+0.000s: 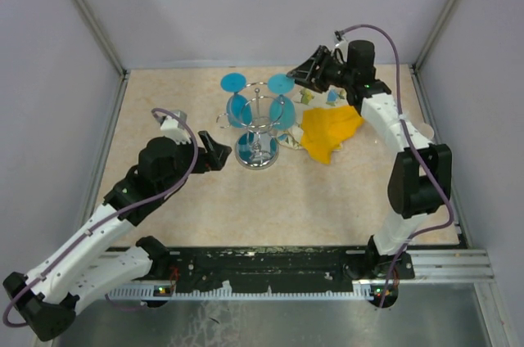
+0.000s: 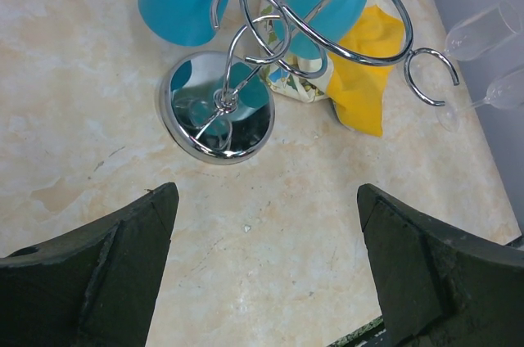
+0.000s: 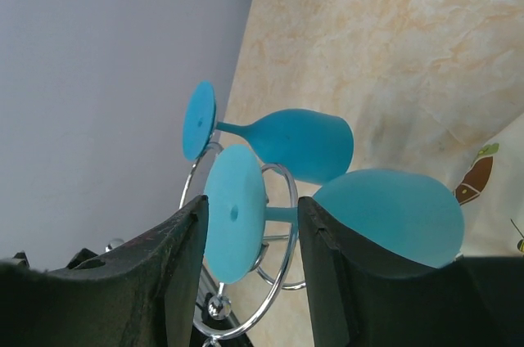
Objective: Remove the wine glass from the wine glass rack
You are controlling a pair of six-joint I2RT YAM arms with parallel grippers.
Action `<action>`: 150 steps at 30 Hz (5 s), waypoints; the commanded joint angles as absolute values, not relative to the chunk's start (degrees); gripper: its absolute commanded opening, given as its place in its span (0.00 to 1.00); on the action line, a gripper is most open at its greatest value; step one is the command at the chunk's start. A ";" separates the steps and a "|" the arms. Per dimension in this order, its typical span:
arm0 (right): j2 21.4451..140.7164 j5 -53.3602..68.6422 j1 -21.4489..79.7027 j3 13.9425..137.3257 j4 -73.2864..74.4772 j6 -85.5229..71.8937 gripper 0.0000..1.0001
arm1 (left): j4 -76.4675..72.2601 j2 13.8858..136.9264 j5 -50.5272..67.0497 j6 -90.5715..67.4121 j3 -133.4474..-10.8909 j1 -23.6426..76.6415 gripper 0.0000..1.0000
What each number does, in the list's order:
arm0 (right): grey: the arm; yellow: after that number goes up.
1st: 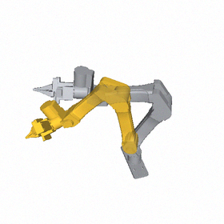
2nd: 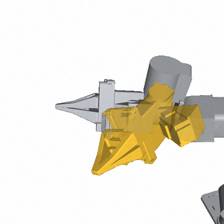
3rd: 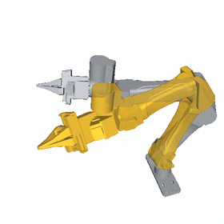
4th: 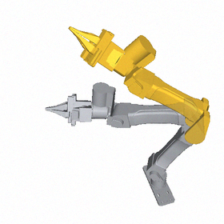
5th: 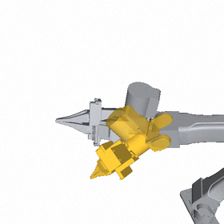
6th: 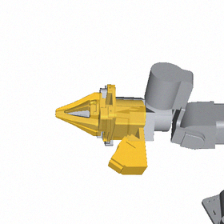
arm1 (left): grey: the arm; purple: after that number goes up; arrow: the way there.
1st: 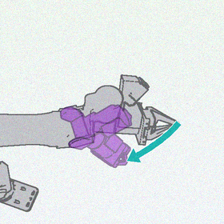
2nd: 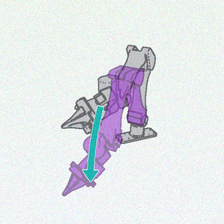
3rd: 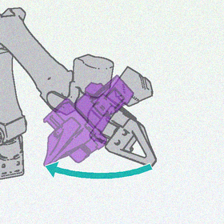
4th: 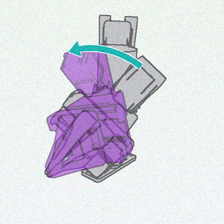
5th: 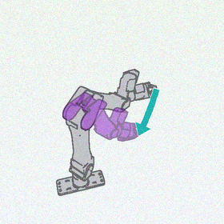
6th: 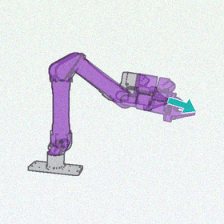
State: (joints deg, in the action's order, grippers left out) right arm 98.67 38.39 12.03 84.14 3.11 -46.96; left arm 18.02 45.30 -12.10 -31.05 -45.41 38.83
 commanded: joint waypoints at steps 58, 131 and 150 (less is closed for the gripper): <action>94.13 36.35 13.19 83.36 1.05 -45.09 0.46 | 18.38 42.01 -10.11 -29.80 -43.19 36.48 0.96; 97.47 41.36 16.53 85.16 3.08 -44.85 0.10 | 18.08 41.76 -8.48 -29.64 -41.95 35.16 0.96; 95.08 42.45 9.04 83.20 -3.41 -52.12 0.01 | 18.81 41.11 -8.20 -29.95 -42.01 34.97 0.95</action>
